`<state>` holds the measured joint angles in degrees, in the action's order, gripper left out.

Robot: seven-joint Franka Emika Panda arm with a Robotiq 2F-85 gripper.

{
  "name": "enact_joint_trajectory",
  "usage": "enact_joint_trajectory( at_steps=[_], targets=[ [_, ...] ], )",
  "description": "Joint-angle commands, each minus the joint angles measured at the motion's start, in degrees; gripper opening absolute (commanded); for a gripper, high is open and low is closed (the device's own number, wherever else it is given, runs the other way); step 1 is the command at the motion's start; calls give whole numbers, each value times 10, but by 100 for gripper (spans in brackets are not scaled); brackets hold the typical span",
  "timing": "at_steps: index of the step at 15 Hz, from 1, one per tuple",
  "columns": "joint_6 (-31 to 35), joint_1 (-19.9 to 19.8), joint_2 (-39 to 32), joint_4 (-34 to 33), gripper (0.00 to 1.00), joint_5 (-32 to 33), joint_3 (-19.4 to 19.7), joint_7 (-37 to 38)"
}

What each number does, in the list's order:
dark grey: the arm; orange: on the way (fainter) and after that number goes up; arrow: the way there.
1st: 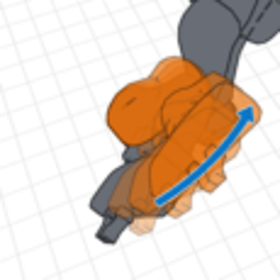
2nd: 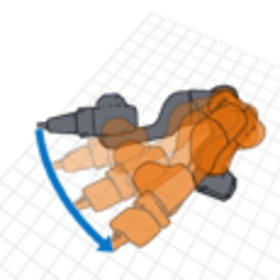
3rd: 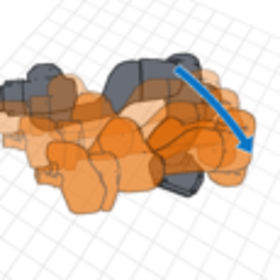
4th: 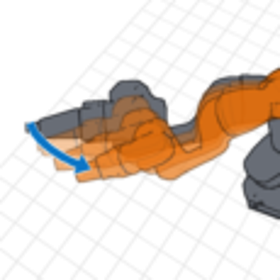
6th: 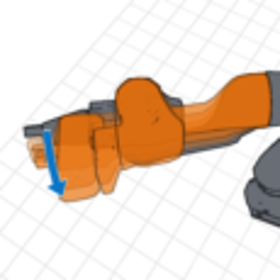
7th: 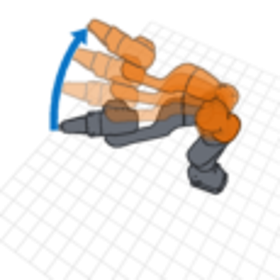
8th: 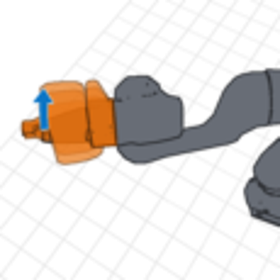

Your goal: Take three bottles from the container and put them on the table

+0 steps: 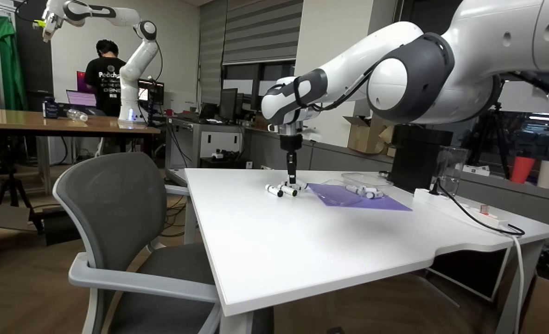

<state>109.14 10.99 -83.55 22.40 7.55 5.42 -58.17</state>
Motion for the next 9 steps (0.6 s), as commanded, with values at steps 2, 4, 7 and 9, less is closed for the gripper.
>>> enact_joint_trajectory(
  at_steps=[2,4,7,9],
  targets=[
    [48,-10,-3,2,7,1,-27,-1],
    [74,-12,-4,8,7,2,-33,-4],
    [104,-11,-5,19,29,-6,-30,-4],
    [115,-12,-5,23,54,-7,-30,-5]
  ],
)
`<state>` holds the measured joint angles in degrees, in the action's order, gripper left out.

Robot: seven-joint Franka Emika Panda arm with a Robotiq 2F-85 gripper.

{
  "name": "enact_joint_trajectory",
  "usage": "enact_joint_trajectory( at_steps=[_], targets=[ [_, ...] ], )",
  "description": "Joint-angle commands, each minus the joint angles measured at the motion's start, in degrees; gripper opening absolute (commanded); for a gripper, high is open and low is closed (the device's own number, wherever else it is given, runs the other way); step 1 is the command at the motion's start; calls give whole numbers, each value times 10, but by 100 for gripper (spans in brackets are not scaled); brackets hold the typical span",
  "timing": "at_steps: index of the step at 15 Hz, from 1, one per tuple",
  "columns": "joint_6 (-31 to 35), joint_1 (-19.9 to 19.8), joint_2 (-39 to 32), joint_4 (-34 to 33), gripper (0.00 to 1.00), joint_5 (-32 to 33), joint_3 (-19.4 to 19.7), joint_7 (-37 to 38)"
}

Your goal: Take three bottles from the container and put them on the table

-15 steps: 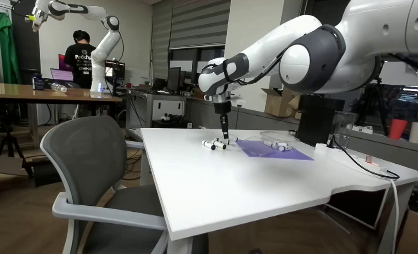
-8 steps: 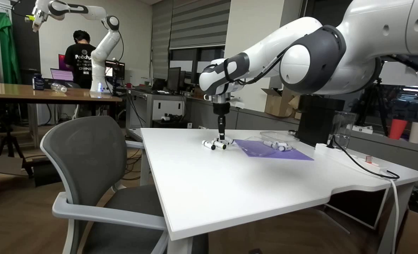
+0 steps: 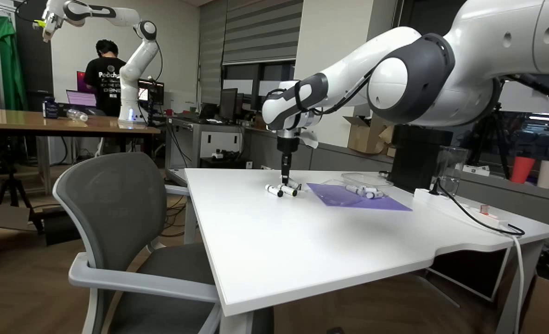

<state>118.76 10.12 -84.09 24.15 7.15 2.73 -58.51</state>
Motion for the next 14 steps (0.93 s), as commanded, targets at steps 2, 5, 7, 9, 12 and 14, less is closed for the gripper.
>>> enact_joint_trajectory(
  at_steps=[2,5,7,9,12,14],
  targets=[
    [26,-4,0,9,64,-3,-3,-2],
    [25,-7,0,5,84,7,-13,-3],
    [14,-6,0,-7,98,9,-11,2],
    [-9,-4,0,-27,100,14,-4,10],
    [-40,-2,28,-13,100,16,11,7],
    [-86,-3,45,-6,100,23,24,11]
  ],
)
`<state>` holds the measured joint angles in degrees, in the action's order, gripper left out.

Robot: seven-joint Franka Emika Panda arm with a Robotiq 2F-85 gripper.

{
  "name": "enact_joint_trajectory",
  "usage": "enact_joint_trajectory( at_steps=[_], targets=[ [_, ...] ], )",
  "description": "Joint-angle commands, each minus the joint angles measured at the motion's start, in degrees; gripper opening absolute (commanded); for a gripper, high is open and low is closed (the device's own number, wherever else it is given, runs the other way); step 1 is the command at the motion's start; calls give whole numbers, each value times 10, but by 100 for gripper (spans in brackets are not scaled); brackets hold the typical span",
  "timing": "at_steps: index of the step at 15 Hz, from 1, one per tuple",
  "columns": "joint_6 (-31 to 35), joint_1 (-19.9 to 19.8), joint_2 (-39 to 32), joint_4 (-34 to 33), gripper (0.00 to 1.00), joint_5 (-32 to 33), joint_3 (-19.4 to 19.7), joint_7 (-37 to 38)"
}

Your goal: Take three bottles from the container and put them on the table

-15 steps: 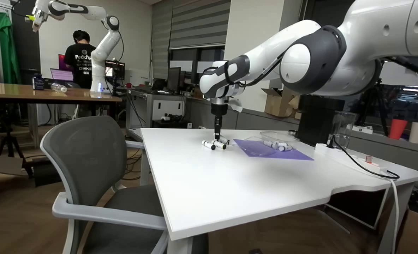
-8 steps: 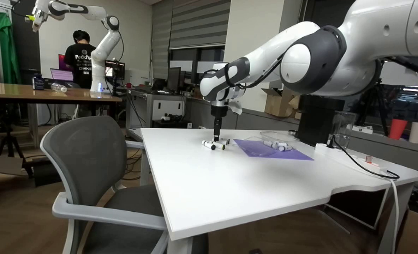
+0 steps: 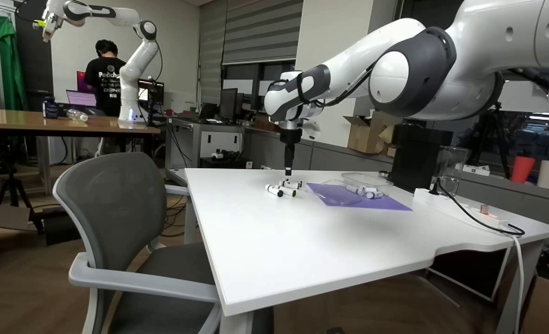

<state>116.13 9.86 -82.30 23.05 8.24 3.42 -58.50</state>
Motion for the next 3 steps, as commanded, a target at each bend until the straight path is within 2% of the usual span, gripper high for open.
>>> enact_joint_trajectory(
  at_steps=[1,3],
  targets=[
    [-19,0,7,0,100,4,5,0],
    [-46,-2,18,0,100,7,10,0]
  ],
)
